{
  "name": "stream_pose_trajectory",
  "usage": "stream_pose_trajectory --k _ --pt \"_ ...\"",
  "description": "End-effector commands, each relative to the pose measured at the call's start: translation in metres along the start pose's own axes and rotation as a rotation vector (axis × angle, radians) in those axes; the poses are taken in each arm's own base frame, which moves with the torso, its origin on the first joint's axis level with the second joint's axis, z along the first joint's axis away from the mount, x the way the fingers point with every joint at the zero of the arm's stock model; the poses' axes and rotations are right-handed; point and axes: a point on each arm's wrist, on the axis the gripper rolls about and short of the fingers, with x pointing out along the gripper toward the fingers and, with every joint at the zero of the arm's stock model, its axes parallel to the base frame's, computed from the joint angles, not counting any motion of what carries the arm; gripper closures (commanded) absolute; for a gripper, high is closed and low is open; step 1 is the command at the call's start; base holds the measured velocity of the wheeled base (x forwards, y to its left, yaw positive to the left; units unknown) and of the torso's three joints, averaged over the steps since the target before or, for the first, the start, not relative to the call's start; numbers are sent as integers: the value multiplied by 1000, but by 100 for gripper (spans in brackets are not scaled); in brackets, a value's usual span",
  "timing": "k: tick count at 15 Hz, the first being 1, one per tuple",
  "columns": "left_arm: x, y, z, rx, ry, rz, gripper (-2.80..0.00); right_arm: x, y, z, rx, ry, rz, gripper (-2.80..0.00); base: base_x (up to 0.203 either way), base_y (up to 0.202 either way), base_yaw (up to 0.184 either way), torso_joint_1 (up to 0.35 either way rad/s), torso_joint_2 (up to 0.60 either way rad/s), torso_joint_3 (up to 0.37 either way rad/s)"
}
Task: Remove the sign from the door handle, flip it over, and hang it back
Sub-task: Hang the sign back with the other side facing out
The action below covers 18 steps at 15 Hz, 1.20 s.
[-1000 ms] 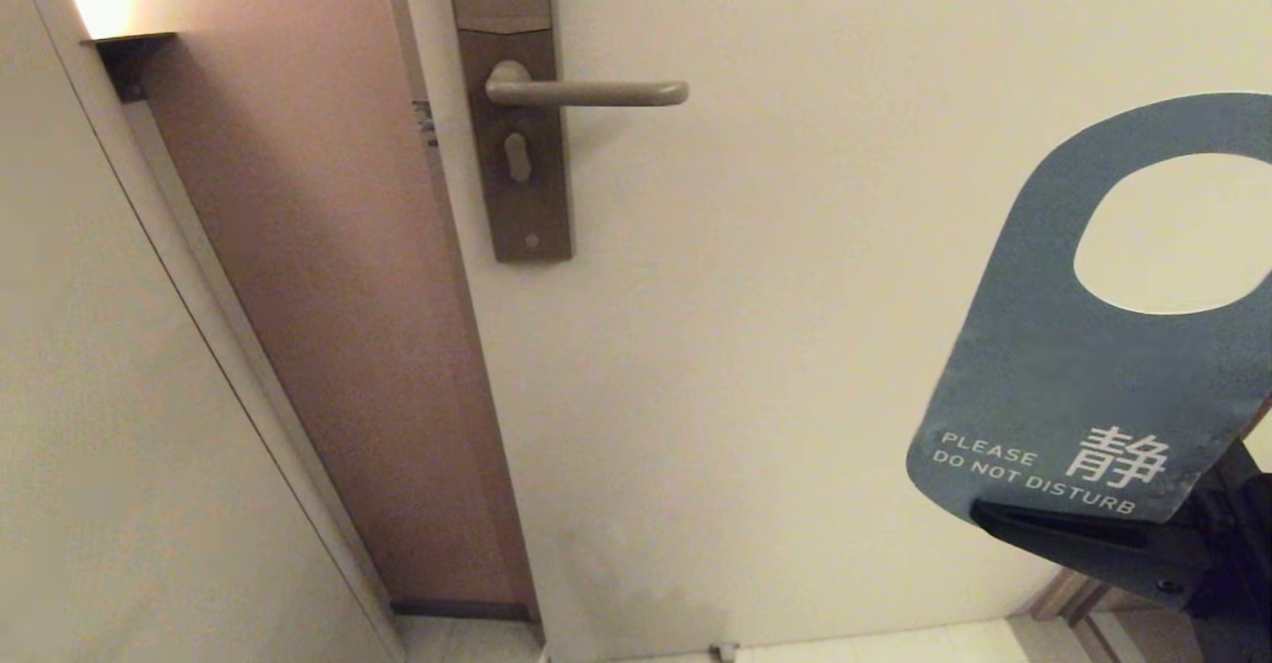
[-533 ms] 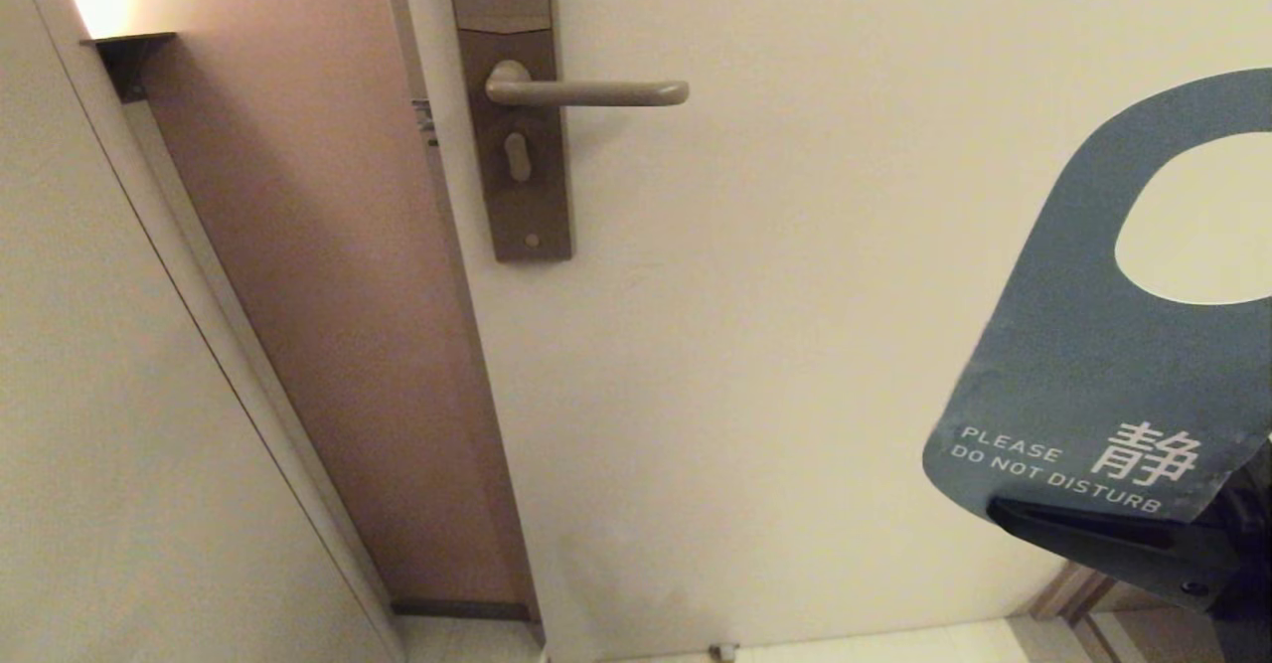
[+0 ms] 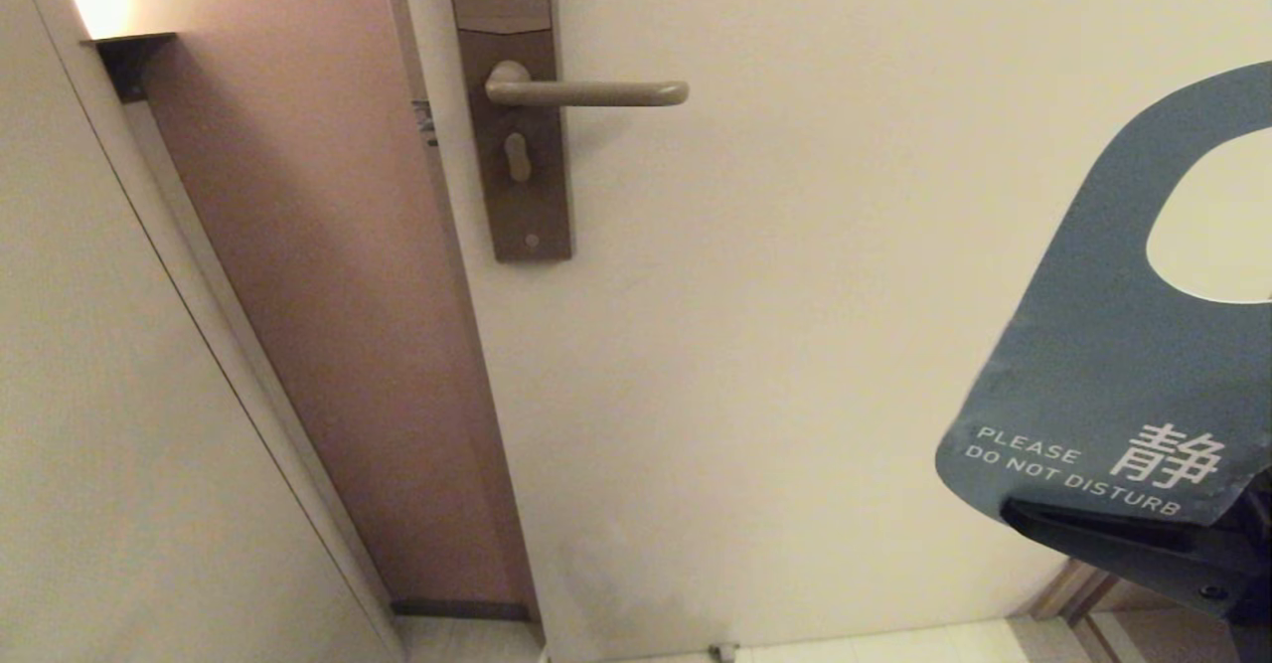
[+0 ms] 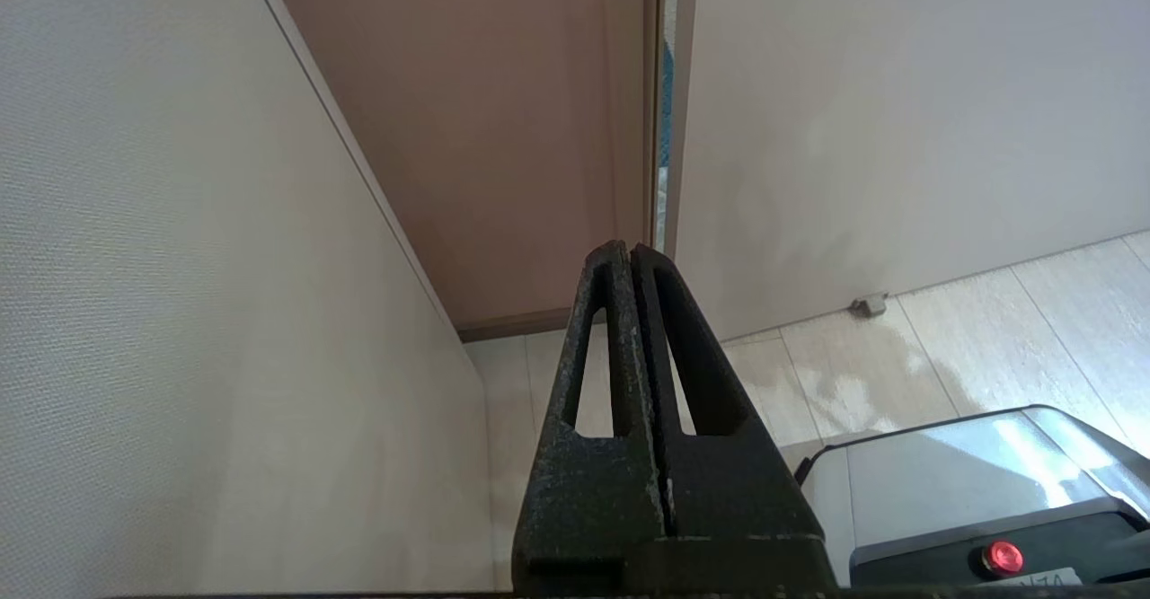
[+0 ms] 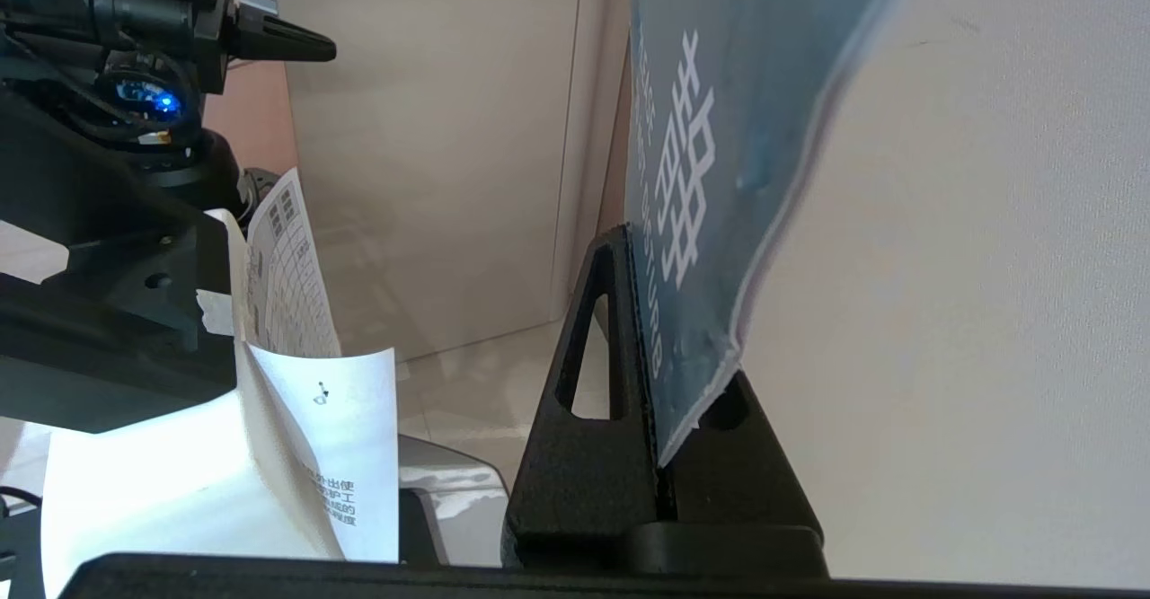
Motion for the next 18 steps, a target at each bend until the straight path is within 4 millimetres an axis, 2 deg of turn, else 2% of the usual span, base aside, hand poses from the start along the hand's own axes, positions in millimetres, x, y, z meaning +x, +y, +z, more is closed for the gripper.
stream_pose_trajectory --k 1,5,8,16,18 --pt "0 0 0 1 4 0 0 0 0 1 -4 -5 3 0 0 0 0 0 0 0" --pt "0 0 0 -3 6 14 0 1 -1 4 -7 -11 2 0 0 0 0 0 0 0" --pt "-1 0 0 -23 -8 89 0 1 -1 4 -5 -12 0 0 0 0 0 0 0 0" --pt "-19 -3 -9 -14 -256 122 0 14 -10 -3 29 40 -33 0 0 0 0 0 0 0" --pt "-20 -3 -9 -14 -269 126 0 18 -13 -3 35 49 -32 0 0 0 0 0 0 0"
